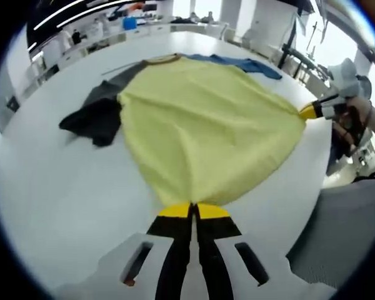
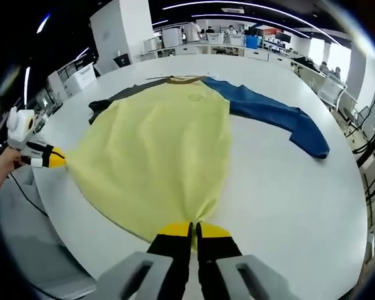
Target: Fold the garment on the visible template until the final outline fits inside the template.
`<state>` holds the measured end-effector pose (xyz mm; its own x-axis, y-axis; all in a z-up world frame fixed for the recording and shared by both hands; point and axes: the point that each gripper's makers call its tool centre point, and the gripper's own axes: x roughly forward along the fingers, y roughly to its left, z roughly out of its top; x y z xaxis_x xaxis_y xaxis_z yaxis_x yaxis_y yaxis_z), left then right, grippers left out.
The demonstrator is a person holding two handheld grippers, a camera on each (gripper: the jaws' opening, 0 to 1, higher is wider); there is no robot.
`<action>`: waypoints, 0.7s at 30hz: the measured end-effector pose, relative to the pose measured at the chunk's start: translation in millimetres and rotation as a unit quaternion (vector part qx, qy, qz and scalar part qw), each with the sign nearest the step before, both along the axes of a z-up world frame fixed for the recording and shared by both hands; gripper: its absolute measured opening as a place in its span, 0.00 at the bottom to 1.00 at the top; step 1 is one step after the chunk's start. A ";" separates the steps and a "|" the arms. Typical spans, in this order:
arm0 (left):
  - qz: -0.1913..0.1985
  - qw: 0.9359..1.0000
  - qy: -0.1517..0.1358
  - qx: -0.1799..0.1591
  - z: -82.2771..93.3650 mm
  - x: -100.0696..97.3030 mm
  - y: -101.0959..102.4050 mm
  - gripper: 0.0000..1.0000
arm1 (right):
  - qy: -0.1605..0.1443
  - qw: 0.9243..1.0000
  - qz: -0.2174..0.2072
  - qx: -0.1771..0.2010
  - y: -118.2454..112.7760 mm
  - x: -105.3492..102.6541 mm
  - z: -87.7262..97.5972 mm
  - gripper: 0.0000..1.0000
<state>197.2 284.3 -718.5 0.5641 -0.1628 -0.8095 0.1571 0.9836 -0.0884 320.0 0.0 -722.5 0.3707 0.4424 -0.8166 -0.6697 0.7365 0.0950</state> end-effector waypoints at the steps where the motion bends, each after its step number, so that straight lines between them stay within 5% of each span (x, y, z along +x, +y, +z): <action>1: 0.002 1.000 0.002 0.000 -0.3 -0.8 0.0 0.00 | 0.000 1.000 -0.001 0.000 -0.3 0.2 -1.0 0.00; 12: 0.023 1.000 -0.005 -0.007 -0.8 -4.6 0.7 0.00 | 0.013 1.000 -0.015 0.002 -3.2 -0.5 -7.4 0.00; 21: 0.034 0.999 -0.006 -0.020 10.5 -16.9 2.4 0.14 | 0.009 1.000 -0.027 -0.011 -20.2 -0.7 -1.4 0.06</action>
